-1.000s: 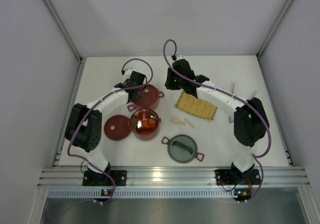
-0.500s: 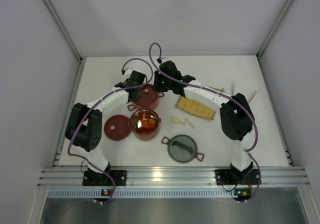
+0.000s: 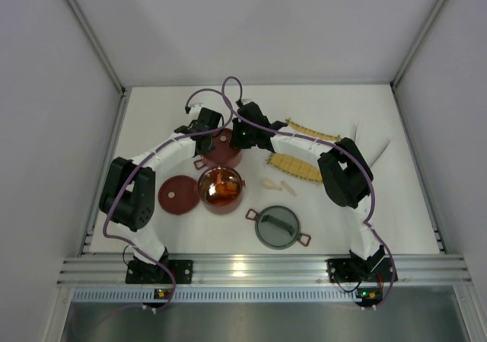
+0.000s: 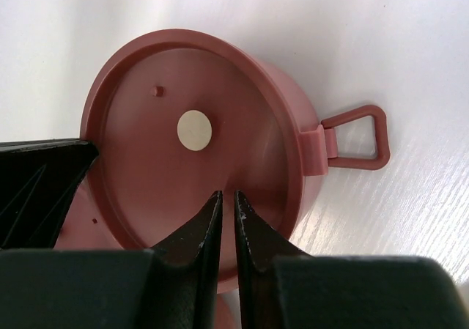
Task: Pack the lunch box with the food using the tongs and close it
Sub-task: Close the box lid on the packing box.
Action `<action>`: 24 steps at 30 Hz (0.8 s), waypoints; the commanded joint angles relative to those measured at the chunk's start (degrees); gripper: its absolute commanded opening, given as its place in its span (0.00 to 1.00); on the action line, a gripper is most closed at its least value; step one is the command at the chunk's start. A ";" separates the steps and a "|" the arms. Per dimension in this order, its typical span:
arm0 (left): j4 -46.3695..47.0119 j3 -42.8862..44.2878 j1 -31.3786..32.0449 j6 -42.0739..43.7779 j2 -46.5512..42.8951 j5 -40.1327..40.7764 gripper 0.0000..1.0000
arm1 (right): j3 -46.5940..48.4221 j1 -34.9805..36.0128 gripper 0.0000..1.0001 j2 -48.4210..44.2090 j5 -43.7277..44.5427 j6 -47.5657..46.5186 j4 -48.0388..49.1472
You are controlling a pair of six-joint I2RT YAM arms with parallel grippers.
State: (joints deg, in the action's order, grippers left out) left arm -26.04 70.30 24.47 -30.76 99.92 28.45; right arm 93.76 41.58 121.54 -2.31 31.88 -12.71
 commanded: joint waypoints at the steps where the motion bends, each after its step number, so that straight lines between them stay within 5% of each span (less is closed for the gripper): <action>1: -2.00 1.33 -0.04 -0.61 1.77 -0.06 0.00 | -1.30 0.96 0.11 0.98 1.95 0.20 0.14; 18: -5.60 14.86 -1.88 -1.23 13.81 -4.36 0.10 | 2.31 -1.86 0.11 1.95 6.79 0.38 -5.04; 24: -2.80 16.18 -1.71 -1.06 11.62 -4.72 0.18 | 2.92 -2.03 0.11 2.13 6.61 0.20 -5.48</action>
State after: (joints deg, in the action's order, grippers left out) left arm -29.98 85.84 22.96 -30.61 111.39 25.98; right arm 95.04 39.83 121.97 3.46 32.27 -13.72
